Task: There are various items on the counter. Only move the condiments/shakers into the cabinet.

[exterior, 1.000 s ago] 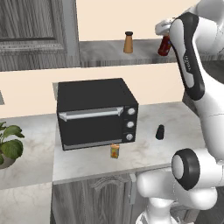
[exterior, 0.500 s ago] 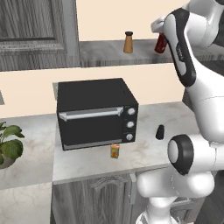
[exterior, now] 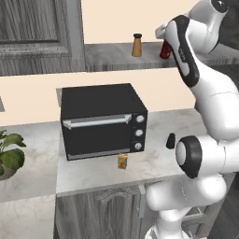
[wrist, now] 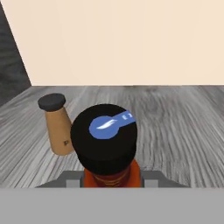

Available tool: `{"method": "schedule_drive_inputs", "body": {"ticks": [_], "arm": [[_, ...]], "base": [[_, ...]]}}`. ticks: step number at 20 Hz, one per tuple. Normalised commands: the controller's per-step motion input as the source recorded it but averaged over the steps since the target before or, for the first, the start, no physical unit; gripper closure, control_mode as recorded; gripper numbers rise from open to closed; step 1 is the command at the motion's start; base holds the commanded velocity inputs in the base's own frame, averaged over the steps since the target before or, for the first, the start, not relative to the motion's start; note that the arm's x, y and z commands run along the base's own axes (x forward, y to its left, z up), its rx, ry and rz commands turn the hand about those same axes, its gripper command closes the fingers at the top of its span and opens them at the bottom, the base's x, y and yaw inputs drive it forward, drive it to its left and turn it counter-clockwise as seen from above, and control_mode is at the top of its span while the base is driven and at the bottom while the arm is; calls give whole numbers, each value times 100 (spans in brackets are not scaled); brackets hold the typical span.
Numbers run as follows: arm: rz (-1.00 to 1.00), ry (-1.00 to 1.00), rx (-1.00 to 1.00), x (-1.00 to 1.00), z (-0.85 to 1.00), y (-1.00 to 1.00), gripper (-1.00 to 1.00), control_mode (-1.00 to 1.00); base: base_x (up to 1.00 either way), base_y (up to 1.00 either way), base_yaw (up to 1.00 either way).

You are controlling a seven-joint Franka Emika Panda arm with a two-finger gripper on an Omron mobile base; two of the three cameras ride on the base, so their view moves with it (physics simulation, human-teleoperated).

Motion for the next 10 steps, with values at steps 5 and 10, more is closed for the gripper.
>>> {"method": "schedule_drive_inputs", "body": {"ticks": [5, 10], "arm": [[0, 0, 0, 52, -9, 0, 100, -100], [0, 0, 0, 39, -8, 0, 100, -100]], "base": [[0, 0, 0], [0, 0, 0]]}}
